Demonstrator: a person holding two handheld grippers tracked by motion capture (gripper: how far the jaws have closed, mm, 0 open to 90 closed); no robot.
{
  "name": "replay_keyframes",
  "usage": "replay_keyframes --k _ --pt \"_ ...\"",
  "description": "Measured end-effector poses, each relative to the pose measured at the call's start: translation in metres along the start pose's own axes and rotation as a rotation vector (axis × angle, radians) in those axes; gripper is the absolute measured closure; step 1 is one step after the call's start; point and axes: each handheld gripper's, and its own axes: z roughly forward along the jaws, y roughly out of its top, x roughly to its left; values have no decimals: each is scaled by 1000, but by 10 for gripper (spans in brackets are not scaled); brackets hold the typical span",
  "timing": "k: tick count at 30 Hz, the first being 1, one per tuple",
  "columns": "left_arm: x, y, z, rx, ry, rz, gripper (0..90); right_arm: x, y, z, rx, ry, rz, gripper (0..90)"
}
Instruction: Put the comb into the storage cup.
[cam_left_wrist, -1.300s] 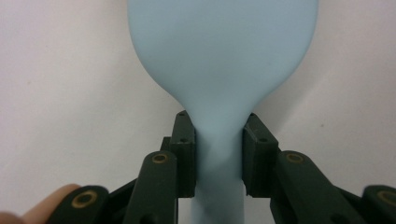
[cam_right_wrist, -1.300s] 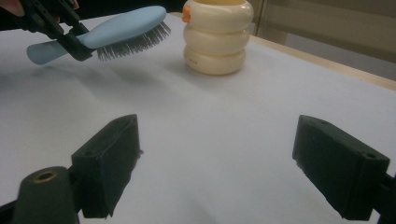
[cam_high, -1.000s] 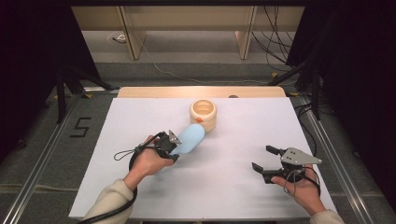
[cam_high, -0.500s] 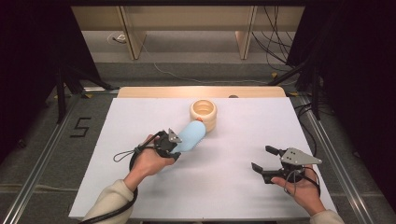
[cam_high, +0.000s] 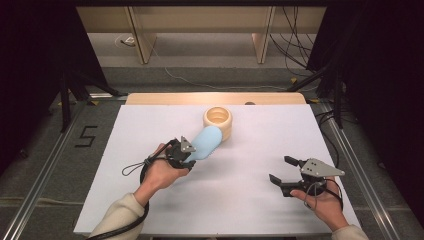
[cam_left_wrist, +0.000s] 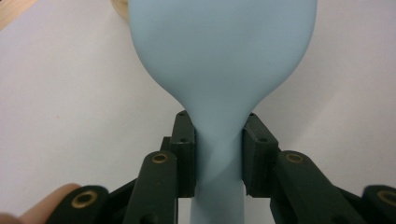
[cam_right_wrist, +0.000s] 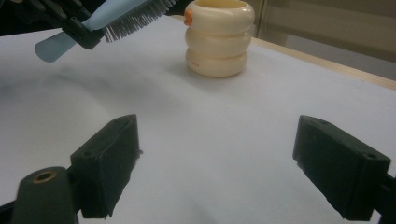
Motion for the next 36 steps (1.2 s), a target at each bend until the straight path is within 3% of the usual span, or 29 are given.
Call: replay_keyframes --k 11,36 --pt "-1 2 -3 -46 0 -12 698 2 1 1 -3 -5 -3 117" --pt "-7 8 -4 -95 -9 -25 698 6 7 8 -52 18 65 110"
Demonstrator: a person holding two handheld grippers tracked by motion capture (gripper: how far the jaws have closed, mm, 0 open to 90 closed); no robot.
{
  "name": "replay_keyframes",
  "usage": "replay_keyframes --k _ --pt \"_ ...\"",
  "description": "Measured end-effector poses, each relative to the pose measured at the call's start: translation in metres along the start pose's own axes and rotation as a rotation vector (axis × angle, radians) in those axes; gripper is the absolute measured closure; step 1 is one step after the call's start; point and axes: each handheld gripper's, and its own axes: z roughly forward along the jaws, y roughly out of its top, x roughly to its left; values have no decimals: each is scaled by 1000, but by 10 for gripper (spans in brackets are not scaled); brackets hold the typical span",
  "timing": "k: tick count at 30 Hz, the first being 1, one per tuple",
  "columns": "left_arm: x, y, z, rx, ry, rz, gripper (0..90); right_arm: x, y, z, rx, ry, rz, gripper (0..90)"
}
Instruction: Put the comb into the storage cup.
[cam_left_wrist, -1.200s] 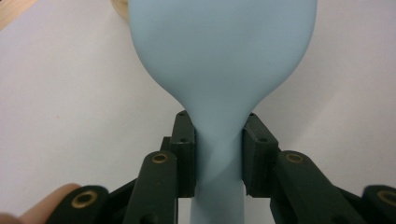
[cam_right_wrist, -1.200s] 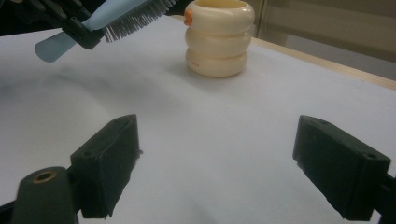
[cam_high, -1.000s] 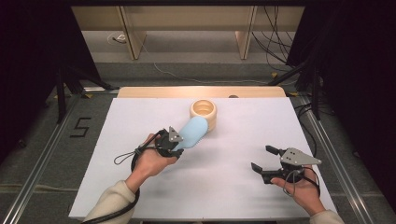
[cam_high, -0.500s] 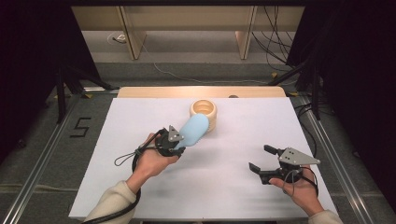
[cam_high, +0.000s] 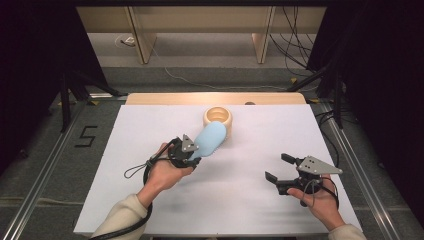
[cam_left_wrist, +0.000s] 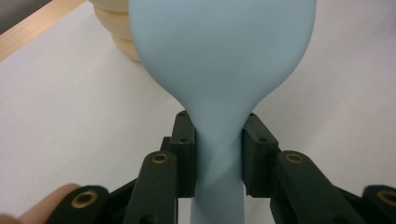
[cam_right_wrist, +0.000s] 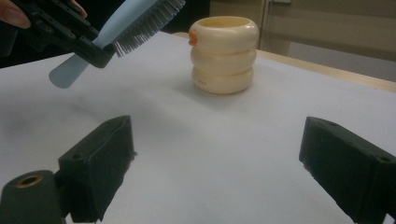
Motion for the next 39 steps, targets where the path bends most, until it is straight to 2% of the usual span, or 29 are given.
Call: replay_keyframes --k 11,16,29,39 --pt "-2 1 2 -3 2 1 698 1 1 3 -9 6 9 115" --pt "-2 1 2 -8 3 1 698 0 3 3 -33 16 53 124" --pt "-8 4 5 -27 -10 10 698 -1 8 11 -50 17 103 134" --pt "-15 6 9 -32 -19 19 698 4 17 21 -57 27 84 131"
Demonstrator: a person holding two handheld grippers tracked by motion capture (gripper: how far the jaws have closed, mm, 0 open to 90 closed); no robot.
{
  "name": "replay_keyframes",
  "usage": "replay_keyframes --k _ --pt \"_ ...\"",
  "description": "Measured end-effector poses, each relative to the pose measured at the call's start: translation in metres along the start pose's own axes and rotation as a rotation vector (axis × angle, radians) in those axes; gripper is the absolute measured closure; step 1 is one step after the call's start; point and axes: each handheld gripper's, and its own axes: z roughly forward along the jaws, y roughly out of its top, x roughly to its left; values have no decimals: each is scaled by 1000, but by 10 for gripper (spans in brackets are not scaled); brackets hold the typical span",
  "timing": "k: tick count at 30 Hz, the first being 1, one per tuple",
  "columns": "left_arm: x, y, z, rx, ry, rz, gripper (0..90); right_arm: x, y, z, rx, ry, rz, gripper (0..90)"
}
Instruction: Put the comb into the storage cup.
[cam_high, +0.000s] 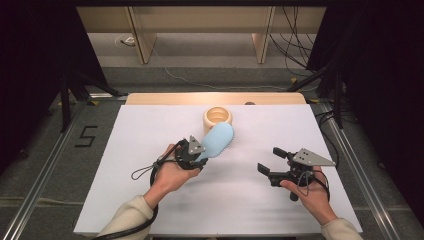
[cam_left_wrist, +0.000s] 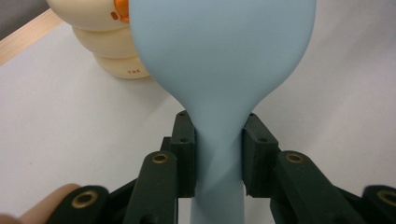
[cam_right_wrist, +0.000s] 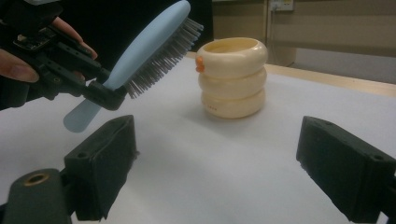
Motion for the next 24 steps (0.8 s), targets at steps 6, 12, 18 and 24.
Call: replay_keyframes --k 6,12,18,24 --pt "-4 2 2 -3 -7 8 698 4 6 7 -16 24 26 131" --pt "-7 3 5 -6 -14 16 698 10 11 20 -11 37 17 126" --pt "-13 5 7 -16 -16 20 699 14 15 28 -8 44 18 122" --pt "-17 7 8 -16 -28 27 698 17 19 32 -15 38 25 115"
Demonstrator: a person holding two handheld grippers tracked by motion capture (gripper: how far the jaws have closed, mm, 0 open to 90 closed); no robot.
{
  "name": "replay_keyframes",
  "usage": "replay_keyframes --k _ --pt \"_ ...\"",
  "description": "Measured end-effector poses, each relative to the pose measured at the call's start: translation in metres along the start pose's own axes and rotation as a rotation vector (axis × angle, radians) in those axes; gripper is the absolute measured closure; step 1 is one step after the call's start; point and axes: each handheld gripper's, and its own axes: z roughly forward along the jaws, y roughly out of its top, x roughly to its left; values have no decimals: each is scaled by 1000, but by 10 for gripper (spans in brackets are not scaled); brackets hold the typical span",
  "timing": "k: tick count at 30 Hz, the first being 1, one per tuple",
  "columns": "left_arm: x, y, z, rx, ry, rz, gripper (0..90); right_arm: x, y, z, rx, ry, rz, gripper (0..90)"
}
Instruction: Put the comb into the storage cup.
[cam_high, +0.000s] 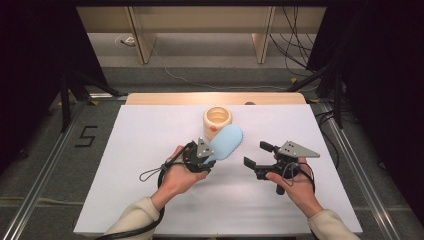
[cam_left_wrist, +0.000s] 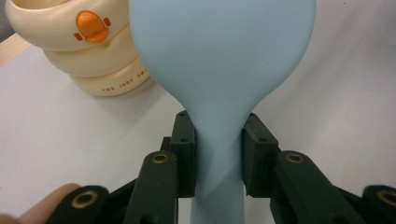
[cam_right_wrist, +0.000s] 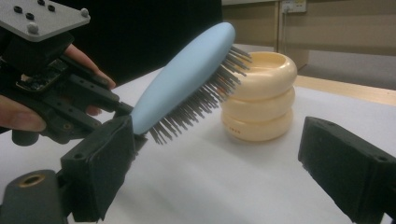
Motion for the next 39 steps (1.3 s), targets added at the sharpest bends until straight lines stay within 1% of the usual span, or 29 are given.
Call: replay_keyframes --k 2,5,8,13,18,23,29,35,39 --pt "-1 1 0 -7 4 -6 698 1 1 1 -2 6 -1 109" --pt "-3 2 1 -10 2 2 698 3 4 4 -4 10 2 106" --pt "-6 3 3 -19 1 1 698 4 6 8 -6 13 4 99" --pt "-8 4 5 -17 -8 4 698 6 10 13 -8 22 5 89" --pt "-10 5 5 -21 -8 3 698 7 11 19 -9 23 22 88" --pt "-15 7 6 -39 -14 2 698 8 13 26 -11 21 36 85" --pt "-20 8 7 -48 -20 4 698 5 13 30 -13 14 61 84" --pt "-24 10 9 -51 -25 7 699 4 14 32 -22 10 75 84" --pt "-26 10 10 -56 -32 -7 699 4 16 35 -23 13 80 85"
